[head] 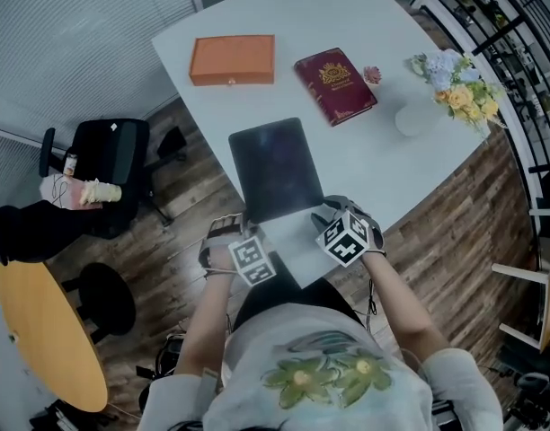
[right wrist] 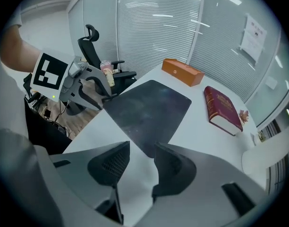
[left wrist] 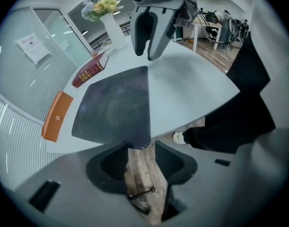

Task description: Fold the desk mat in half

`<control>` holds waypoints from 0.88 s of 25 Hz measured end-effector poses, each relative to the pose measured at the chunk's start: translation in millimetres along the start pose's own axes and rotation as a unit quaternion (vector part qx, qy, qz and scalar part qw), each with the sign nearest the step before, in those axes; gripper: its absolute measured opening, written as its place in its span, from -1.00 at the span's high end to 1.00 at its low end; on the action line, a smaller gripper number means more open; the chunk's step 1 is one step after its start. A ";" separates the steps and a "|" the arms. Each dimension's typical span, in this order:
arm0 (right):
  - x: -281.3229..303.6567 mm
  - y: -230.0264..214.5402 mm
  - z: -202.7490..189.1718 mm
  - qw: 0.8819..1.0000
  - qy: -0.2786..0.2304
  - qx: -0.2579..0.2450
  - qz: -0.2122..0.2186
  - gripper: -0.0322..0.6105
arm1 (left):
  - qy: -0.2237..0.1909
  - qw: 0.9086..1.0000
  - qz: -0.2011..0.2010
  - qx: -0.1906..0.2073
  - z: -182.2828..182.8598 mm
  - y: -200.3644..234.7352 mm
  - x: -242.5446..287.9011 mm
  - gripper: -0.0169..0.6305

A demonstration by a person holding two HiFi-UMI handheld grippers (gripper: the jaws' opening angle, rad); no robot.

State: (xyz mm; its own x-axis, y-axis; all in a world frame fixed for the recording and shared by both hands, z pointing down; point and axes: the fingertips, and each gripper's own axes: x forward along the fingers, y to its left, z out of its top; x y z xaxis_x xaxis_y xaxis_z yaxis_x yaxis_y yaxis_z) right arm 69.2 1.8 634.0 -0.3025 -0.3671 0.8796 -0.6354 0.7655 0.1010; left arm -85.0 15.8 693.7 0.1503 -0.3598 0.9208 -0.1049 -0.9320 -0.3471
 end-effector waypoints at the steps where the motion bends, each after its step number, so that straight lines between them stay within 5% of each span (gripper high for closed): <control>1: 1.2 -0.9 0.0 1.000 0.002 -0.001 0.000 0.37 | 0.000 1.000 0.001 0.007 0.9 0.0 2.6 0.45; 7: 1.9 -3.3 0.6 1.000 0.003 0.002 -0.002 0.37 | -0.014 1.000 0.002 0.005 1.1 4.2 2.6 0.48; 13: 4.3 -5.4 -0.7 1.000 0.006 -0.004 0.003 0.37 | -0.034 0.998 -0.030 -0.032 6.5 1.4 -3.9 0.75; 22: 13.6 -2.5 -5.5 0.998 0.024 -0.050 0.027 0.37 | -0.057 0.983 -0.049 -0.169 10.8 15.0 -18.9 0.90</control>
State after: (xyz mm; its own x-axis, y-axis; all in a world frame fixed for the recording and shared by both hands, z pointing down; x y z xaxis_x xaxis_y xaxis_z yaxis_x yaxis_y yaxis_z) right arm 70.6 -2.2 648.2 -0.2982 -0.3006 0.9059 -0.5448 0.8329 0.0971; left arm -78.7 8.2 669.2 0.2823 -0.2896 0.9146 -0.4014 -0.9016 -0.1616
